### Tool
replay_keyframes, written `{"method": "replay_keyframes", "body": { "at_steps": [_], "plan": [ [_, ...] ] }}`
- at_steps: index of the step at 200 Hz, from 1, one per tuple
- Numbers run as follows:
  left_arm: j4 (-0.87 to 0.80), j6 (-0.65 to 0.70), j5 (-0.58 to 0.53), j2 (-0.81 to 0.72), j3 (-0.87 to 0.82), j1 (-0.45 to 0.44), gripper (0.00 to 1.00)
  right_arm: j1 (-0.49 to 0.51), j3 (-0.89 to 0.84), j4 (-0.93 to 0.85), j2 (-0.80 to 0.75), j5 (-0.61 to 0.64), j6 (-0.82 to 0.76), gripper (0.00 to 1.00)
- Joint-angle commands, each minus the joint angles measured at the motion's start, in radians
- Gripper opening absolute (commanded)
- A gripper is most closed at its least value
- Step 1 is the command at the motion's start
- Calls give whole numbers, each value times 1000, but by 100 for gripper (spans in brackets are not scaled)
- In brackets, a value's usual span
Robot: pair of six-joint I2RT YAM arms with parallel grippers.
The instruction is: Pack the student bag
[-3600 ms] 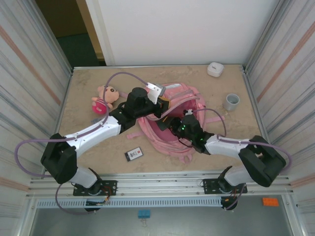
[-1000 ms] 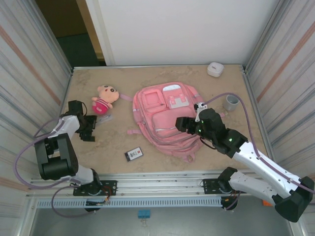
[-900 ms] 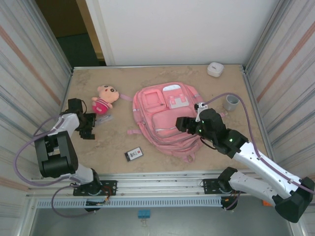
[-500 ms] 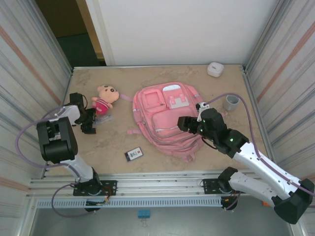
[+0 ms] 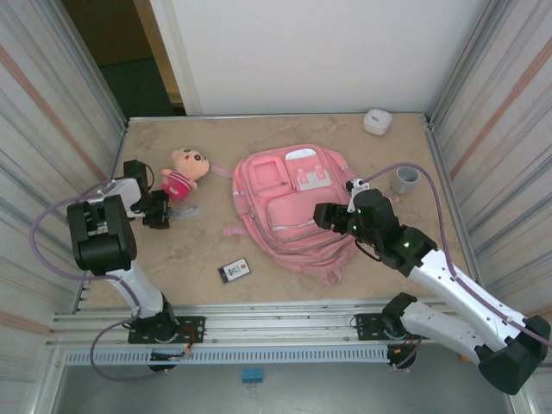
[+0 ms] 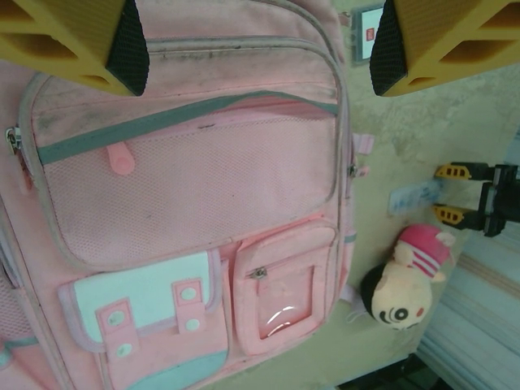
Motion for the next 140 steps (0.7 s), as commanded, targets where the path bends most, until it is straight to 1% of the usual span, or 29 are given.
{"method": "replay_keyframes", "body": {
  "at_steps": [1, 41, 57, 73, 96, 102, 112, 140],
  "plan": [
    [34, 0, 38, -53, -71, 0, 51, -11, -8, -4, -10, 11, -24, 73],
    [50, 15, 98, -212, -177, -7, 44, -11, -7, 24, 3, -38, -24, 73],
    [49, 28, 120, -288, -213, -21, 43, -11, -14, 58, 18, -90, -23, 73],
    [55, 34, 153, -364, -249, -38, 42, -10, -14, 105, 49, -175, -16, 73],
    [80, 46, 216, -458, -299, -93, 41, 10, -9, 179, 117, -291, -3, 73],
    [95, 45, 236, -481, -315, -109, 41, 21, -3, 197, 167, -315, -1, 73],
    [120, 31, 266, -516, -339, -141, 41, 43, 9, 221, 215, -343, 4, 73],
    [212, -14, 301, -601, -398, -258, 40, 108, 60, 274, 352, -391, 13, 74]
  ]
}}
